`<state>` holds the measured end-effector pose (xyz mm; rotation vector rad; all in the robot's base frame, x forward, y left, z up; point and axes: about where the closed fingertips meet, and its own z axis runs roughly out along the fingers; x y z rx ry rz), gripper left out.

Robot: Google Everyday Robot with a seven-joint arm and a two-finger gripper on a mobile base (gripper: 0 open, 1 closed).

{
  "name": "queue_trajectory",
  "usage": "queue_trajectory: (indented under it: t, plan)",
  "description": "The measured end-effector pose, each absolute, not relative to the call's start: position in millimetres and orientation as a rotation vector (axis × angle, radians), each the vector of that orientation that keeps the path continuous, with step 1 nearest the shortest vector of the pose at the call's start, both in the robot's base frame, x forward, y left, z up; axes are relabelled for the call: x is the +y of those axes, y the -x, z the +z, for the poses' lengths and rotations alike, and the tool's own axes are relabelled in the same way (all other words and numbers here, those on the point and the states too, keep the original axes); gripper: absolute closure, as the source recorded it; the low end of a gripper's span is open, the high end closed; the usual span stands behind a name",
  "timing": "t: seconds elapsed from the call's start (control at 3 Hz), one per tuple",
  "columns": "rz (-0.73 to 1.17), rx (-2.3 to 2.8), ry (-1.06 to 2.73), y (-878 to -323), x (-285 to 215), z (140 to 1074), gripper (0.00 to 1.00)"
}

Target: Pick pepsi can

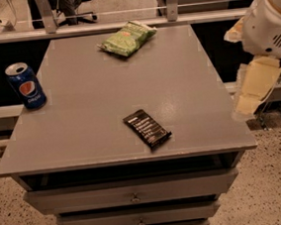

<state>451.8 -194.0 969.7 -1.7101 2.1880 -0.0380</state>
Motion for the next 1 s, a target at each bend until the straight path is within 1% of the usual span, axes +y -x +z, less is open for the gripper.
queue_trajectory:
  t: [0.33,0.67,1.0]
  plan:
    - [0.163,2.086,1.648,-493.3,-122.6,942.4,0.0]
    - [0.284,1.979,1.586,-527.4,-62.7,934.1,0.0]
    - [0.353,1.872,1.499,-552.2,-7.1,944.2,0.0]
